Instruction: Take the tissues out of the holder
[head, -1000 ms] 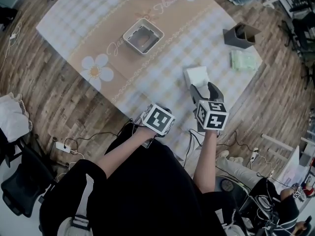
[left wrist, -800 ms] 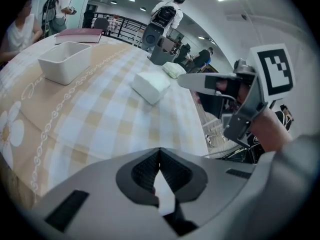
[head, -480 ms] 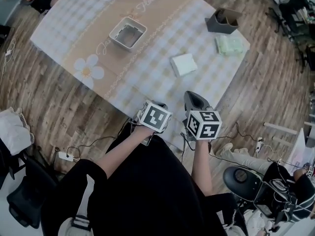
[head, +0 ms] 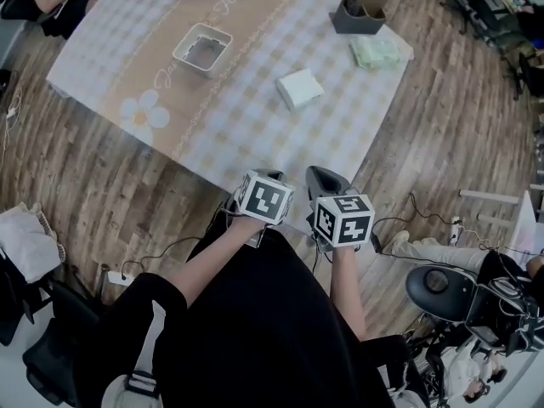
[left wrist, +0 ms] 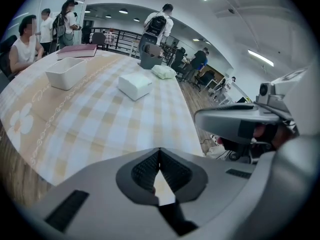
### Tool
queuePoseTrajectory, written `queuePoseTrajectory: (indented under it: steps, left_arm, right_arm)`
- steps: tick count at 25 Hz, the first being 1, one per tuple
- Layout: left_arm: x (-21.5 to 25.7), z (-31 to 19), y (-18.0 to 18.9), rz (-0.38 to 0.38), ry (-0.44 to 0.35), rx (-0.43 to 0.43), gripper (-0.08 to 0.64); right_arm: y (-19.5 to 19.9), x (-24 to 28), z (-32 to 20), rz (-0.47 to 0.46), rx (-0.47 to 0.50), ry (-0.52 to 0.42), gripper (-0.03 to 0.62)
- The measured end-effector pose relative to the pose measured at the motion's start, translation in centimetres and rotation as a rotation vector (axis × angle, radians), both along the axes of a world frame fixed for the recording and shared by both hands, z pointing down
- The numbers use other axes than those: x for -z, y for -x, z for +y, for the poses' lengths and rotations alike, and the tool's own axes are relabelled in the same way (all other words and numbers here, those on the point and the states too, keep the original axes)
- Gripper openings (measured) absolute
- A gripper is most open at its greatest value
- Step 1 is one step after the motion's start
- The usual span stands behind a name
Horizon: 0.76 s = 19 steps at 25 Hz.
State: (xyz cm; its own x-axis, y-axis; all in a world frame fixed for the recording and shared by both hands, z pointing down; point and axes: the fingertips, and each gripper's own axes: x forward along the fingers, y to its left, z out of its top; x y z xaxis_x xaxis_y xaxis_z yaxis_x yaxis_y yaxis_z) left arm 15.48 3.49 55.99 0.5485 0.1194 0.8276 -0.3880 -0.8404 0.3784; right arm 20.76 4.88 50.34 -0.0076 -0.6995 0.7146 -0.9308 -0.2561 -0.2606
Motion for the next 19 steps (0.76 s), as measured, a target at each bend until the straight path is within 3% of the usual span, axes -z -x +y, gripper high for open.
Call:
queuePoseTrajectory:
  steps: [11,19]
  left_arm:
    - [0.6,4.6,1.5,0.019,-0.014,-0.037,0.008]
    - [0.5,7.8,2.5,0.027,-0.018,-0.069,0.008]
  right_arm:
    - [2.7,-1.0,6.2,-0.023,-0.048,0.049,0.014]
    - [3.5,-3.3,10.0,-0.020,-0.083,0.158,0.014]
